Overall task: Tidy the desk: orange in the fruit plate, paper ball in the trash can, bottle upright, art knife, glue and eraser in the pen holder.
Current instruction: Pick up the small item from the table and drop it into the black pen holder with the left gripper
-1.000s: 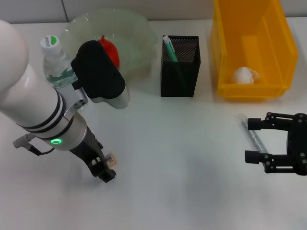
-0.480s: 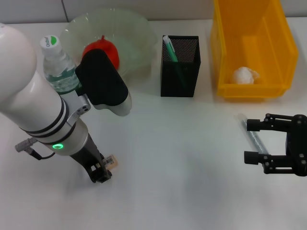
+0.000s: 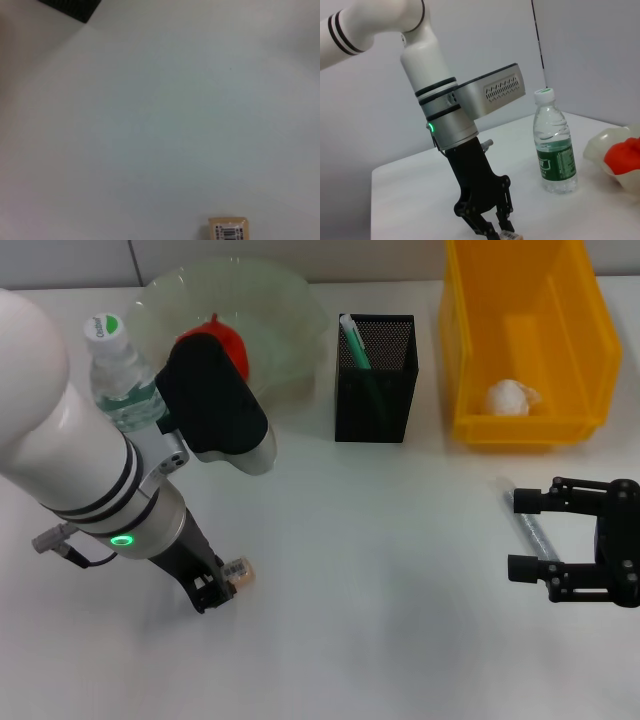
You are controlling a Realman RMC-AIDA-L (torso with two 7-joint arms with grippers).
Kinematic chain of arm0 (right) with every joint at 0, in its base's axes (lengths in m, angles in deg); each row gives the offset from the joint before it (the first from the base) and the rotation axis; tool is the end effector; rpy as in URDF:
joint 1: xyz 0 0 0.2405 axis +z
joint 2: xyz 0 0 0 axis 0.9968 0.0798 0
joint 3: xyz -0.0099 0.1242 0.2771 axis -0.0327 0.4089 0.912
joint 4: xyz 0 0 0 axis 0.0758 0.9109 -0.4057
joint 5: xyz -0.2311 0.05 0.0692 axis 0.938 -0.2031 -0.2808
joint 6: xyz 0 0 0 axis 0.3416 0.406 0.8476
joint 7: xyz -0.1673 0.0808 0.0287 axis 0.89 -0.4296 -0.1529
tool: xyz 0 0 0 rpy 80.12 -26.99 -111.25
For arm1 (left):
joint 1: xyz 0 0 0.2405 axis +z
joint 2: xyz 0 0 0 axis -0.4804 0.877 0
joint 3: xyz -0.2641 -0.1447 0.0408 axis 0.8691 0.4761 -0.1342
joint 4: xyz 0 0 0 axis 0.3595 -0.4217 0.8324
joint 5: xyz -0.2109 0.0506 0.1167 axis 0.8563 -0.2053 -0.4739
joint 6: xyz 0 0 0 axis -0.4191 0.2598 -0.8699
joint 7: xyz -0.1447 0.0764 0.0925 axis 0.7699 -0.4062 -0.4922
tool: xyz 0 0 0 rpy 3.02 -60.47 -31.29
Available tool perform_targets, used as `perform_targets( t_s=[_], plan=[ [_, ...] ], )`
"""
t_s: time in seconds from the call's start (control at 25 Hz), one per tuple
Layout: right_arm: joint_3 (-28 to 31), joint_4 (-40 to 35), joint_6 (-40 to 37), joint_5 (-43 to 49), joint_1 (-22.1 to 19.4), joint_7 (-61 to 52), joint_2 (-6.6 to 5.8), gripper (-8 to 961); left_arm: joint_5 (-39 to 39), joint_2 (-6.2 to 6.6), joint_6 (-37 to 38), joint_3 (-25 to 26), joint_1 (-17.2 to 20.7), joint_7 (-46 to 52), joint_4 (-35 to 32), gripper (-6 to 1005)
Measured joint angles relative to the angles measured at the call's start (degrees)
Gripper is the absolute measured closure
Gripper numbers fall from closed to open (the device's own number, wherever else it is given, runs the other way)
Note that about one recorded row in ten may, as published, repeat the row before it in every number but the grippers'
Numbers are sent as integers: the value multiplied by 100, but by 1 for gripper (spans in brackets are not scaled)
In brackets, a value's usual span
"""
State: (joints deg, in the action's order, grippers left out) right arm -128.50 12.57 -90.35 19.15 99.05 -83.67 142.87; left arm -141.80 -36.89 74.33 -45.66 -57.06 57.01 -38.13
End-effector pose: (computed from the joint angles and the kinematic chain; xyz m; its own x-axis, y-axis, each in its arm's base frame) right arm 0.3209 0.3003 -0.0099 0.8125 -0.2675 -0.5180 -0.3610 -0.9285 -0.0867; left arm -0.2260 0.3588 -0.1237 0.7753 0.4244 -0.4678 0.2903 -0.8972 -0.3329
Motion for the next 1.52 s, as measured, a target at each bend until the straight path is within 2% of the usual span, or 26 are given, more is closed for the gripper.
perform_targets(
  t_s=[0.2, 0.32, 0.36, 0.4, 0.48, 0.52, 0.68, 0.8, 1.04, 1.36, 1.48, 1.52],
  plan=[
    [0, 0, -1, -1, 0, -3, 0, 194, 11, 21, 6, 95, 103, -11, -246, 730],
    [0, 0, -35, -1, 0, -7, 0, 194, 81, 37, 63, 390, 254, -122, -698, 731],
    [0, 0, -58, -1, -5, -8, 0, 194, 252, 37, 74, 632, 348, -239, -1017, 730],
    [0, 0, -58, -1, -5, -8, 0, 194, 252, 37, 74, 632, 348, -239, -1017, 729],
    [0, 0, -69, -1, -24, -9, 0, 194, 817, 41, 78, 1030, 413, -476, -1333, 726],
    [0, 0, -69, -1, -24, -9, 0, 194, 817, 41, 78, 1030, 413, -476, -1333, 725],
    [0, 0, -71, -1, -61, -25, 1, 194, 1681, 43, -92, 1605, 443, -902, -1509, 721],
    [0, 2, -71, -1, -65, -60, 5, 194, 2029, 44, -362, 1743, 444, -1069, -1484, 717],
    [0, 34, -70, -1, -64, -88, 20, 194, 2480, 40, -1256, 1710, 275, -1217, -1185, 711],
    [-4, 65, -60, -1, -17, -88, 27, 194, 2641, 4, -2470, 1483, -395, -1226, 26, 702],
    [-48, 79, -27, -1, 19, -88, 26, 194, 2671, 0, -3068, 1430, -761, -1226, 843, 698],
    [-48, 79, -27, -1, 19, -88, 26, 194, 2671, 0, -3068, 1430, -761, -1226, 843, 697]
  ],
)
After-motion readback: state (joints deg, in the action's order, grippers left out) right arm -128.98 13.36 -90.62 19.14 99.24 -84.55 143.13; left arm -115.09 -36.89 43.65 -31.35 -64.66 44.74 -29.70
